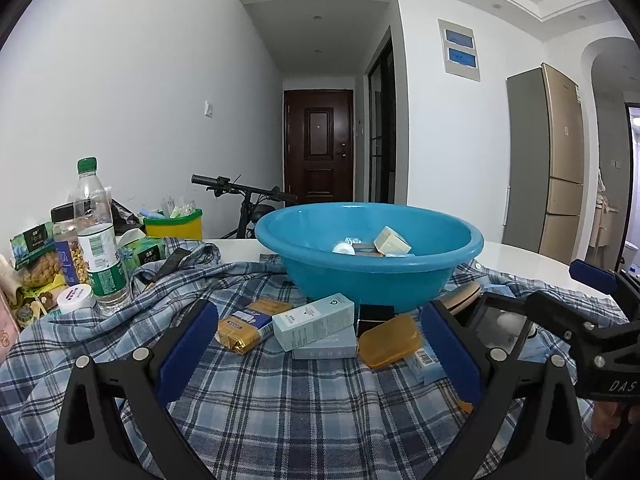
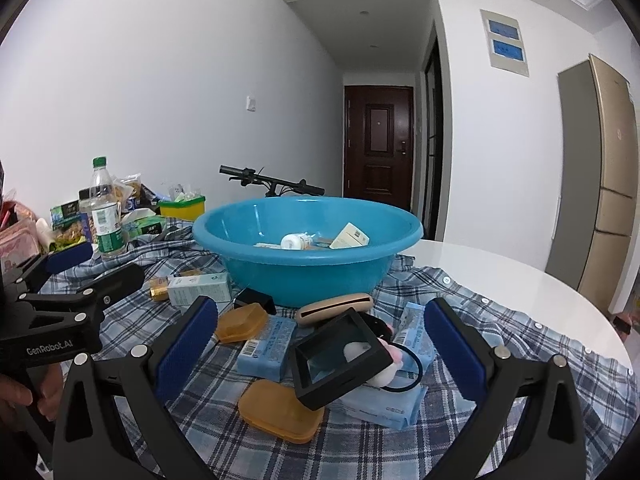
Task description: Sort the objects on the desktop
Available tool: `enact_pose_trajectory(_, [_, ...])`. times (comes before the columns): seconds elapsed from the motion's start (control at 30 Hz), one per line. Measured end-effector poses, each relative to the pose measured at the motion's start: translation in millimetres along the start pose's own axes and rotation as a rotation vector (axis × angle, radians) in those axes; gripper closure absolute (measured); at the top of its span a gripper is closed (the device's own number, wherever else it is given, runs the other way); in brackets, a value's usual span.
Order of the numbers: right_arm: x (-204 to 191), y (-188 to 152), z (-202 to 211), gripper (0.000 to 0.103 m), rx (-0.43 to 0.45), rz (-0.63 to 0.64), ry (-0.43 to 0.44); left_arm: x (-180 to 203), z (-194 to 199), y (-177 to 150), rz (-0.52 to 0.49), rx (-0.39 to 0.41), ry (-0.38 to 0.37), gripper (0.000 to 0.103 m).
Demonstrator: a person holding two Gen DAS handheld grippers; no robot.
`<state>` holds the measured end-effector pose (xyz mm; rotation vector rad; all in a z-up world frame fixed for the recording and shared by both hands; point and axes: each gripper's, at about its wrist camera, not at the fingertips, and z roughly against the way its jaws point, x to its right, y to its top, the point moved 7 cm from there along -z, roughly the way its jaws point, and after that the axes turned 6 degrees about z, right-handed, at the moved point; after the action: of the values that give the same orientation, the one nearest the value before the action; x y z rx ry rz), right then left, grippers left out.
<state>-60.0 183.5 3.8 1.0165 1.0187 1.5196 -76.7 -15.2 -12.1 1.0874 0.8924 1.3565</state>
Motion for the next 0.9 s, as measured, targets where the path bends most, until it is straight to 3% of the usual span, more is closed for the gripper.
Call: enact_pose_trajectory(0.9, [3.8,-0.4,0.6,0.000,0.001,-0.019,-0.023,-0.7,0.8,0.5,0.013,0.001,0.019,0.000])
